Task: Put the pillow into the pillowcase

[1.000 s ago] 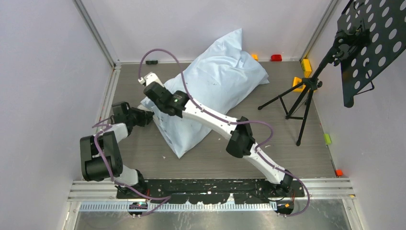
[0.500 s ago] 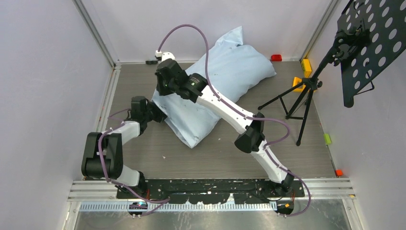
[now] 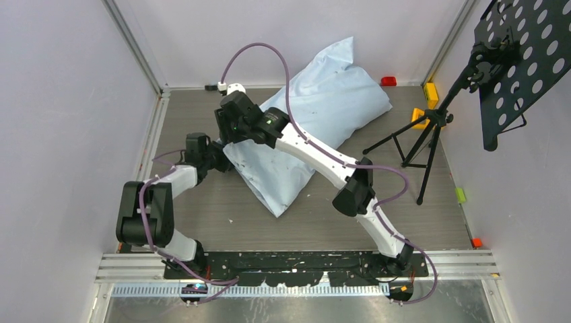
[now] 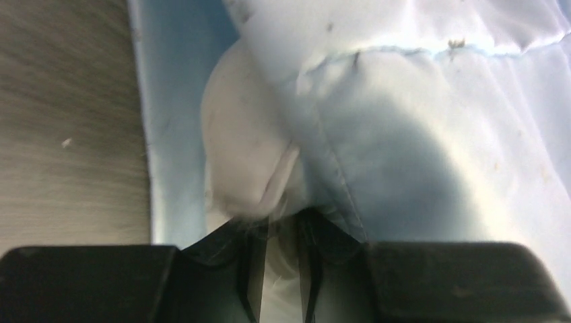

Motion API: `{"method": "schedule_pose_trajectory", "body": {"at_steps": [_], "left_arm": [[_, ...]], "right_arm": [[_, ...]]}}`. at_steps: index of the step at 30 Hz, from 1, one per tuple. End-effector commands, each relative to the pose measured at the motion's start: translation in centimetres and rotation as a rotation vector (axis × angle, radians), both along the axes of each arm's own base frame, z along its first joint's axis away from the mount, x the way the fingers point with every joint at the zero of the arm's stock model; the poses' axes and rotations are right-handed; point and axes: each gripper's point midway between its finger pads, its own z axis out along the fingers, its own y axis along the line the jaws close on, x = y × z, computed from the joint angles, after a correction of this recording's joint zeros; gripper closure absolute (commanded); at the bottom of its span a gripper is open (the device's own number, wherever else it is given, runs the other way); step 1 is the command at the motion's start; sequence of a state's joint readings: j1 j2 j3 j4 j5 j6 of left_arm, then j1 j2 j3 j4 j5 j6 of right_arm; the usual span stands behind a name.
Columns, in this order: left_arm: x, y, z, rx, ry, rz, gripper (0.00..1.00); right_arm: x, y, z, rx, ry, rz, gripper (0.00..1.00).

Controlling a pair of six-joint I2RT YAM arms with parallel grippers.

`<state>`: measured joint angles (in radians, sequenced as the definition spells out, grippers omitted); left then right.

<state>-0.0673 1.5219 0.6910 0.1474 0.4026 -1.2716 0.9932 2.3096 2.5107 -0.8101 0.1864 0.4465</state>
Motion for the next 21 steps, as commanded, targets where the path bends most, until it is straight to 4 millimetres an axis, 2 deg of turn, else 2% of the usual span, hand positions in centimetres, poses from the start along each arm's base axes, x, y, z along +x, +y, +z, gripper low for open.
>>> {"method": "schedule_pose_trajectory", "body": {"at_steps": [1, 6, 11, 15, 21], "left_arm": [[-2.7, 2.0, 0.4, 0.132, 0.026, -0.024, 0.73], [-4.4, 6.0, 1.6, 0.204, 0.011, 0.054, 0.63], [-5.9, 8.4, 3.6, 0.311, -0.012, 0.076, 0.61], [-5.8, 9.1, 5.1, 0.355, -0.052, 0.088, 0.57], [-3.8, 8.2, 8.2, 0.293, -0.180, 0.084, 0.52]], "right_arm": [[-0.4, -3.4, 8.1, 0.017, -0.168, -0.024, 0.43], [0.0, -6.3, 8.1, -0.095, -0.227, -0.069, 0.39], [0.2, -8.8, 8.7, -0.163, -0.267, -0.112, 0.38], [0.0, -10.4, 8.5, -0.211, -0.282, -0.141, 0.38], [-0.3, -12.2, 7.5, -0.255, -0.285, -0.166, 0.38]]}}
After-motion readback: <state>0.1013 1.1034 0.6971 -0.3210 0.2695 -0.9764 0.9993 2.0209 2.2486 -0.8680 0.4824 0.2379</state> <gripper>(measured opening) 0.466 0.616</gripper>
